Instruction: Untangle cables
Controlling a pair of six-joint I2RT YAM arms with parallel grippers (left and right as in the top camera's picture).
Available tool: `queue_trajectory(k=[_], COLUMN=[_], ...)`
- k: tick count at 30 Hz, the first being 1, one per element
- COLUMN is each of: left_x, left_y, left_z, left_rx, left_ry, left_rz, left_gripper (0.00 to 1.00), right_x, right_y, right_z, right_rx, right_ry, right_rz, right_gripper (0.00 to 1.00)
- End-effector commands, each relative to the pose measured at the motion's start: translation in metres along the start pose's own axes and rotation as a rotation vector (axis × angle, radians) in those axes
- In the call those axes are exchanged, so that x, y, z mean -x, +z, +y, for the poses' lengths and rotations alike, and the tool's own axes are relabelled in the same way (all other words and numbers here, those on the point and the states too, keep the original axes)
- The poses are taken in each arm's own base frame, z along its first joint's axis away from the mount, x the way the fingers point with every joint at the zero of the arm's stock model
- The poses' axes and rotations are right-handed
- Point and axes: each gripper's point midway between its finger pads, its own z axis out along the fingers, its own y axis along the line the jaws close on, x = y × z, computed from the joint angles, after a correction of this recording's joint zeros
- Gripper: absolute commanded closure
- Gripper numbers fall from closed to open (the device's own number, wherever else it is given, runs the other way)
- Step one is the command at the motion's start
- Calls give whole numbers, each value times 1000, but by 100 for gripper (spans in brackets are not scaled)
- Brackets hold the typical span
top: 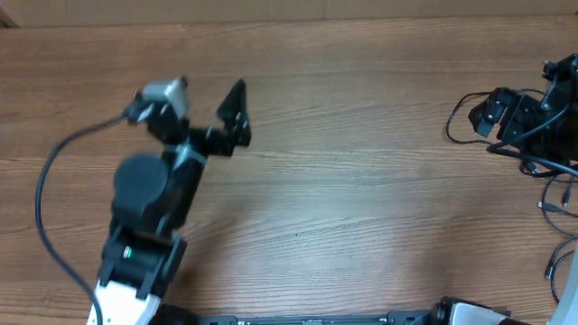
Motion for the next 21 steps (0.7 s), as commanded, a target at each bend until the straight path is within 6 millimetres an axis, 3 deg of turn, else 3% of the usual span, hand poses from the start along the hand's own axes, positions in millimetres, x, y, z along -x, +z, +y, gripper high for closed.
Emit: queue_trajectory(k=[1, 4, 11, 13, 16, 21], left_x=[-17, -40, -59, -73, -83, -121], left_y=[-26, -49, -88, -100, -102, -102], left_z=[30, 58, 71, 83, 92, 120], left_rx=[46, 74, -9, 6, 33, 123], left_ry=[-19, -15, 113, 130, 183, 209], left_rz=[-51, -130, -340, -370, -314, -143], left_gripper=[0, 0, 0, 0, 0, 0], right_x=[3, 3, 3, 3, 3, 3], right_y=[-4, -4, -4, -4, -4, -4], right_z=[3, 3, 3, 3, 3, 3], right_rx=[7, 7, 7, 7, 7, 7], right_ry=[-12, -12, -12, -12, -12, -12], right_rz=[-16, -17, -16, -16, -16, -17], right_gripper=[0, 0, 0, 0, 0, 0])
